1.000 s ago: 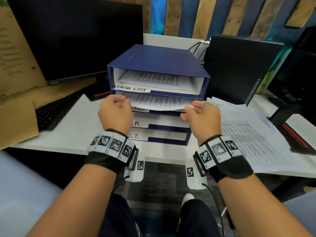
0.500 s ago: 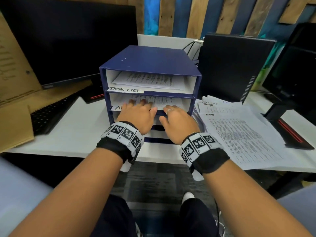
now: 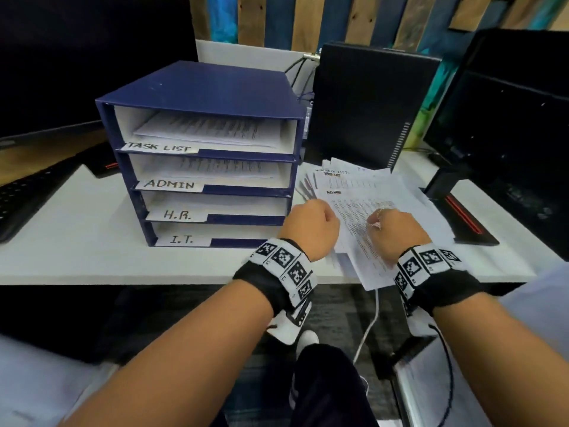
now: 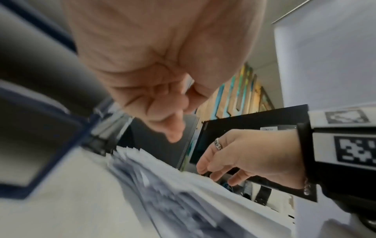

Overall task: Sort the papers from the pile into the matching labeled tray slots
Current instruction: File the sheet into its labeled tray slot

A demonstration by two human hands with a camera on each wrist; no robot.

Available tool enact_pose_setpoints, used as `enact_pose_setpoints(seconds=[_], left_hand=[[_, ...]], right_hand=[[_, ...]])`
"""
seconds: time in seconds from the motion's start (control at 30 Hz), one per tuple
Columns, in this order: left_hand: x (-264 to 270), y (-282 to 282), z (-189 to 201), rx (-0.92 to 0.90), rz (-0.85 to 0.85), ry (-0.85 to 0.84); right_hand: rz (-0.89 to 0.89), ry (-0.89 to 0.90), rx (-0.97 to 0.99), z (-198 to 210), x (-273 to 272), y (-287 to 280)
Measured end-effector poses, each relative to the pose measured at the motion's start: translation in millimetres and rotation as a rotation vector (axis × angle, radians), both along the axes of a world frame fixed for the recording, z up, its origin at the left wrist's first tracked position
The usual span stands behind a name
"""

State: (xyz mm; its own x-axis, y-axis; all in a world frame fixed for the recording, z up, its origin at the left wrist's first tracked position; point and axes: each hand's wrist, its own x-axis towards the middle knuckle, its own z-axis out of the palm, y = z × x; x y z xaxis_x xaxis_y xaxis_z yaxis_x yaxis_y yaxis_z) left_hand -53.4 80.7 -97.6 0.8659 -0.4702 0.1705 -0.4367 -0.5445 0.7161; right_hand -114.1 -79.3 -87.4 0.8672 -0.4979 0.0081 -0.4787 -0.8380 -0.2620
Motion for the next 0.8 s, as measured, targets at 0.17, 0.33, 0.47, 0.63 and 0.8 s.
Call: enact_pose_setpoints(seconds=[0.17, 0.33, 0.47, 0.63, 0.8], left_hand=[[17.5, -42.8, -26.3, 0.146, -0.064, 0.235], [35.6, -65.5, -32.7, 0.006, 0.115, 0.261], [41.1, -74.3, -28.3, 0.080, 0.213, 0.260], [25.7, -70.7, -21.5, -0.133, 0.205, 0.224], [1.7, -53.0, -16.1, -0.453, 0.190, 0.227]], right_hand=[[0.066, 0.280, -0.065, -11.5, -5.0, -38.8], [0.145, 0.225, -0.105, -24.8, -0.9, -38.2], [0.154, 0.183, -0.038, -27.9, 0.8, -37.6], [0.084, 0.057, 0.001, -16.9, -3.5, -43.4], [-0.031, -0.213, 0.128, -1.8, -9.5, -48.3]])
